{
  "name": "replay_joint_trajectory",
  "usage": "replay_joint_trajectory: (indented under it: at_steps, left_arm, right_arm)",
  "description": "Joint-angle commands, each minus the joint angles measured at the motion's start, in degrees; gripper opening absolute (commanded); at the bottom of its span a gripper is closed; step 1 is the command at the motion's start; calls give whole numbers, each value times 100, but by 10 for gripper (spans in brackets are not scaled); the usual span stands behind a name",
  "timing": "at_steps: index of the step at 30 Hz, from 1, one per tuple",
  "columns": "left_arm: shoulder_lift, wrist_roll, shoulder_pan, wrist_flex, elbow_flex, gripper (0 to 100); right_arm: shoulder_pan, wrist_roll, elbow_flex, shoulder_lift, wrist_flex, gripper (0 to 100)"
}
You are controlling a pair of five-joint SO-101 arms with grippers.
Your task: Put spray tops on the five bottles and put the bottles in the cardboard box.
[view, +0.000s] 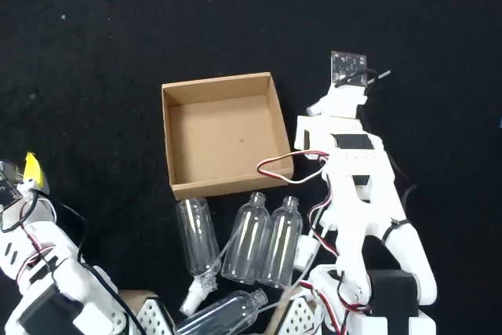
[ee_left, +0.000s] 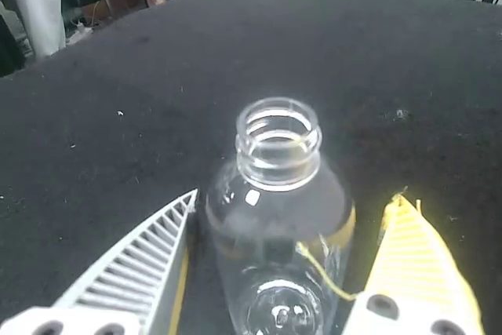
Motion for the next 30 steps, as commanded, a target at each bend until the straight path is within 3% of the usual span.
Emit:
replay_joint_trajectory:
  at_steps: [1,20,26,30]
  left_arm:
    - [18,-62,31,-35,-215,338]
    - [26,-70,233,-475,-189,273]
    - [26,-70,532,-501,119,101]
    - [26,-70,541,-484,110,109]
  right_arm:
    - [141,-35,-31,-136,-149,127]
    - [141,-35,-31,-136,-141,127]
    - [141,-35,-31,-136,-141,127]
    - [149,-35,-31,-136,-141,127]
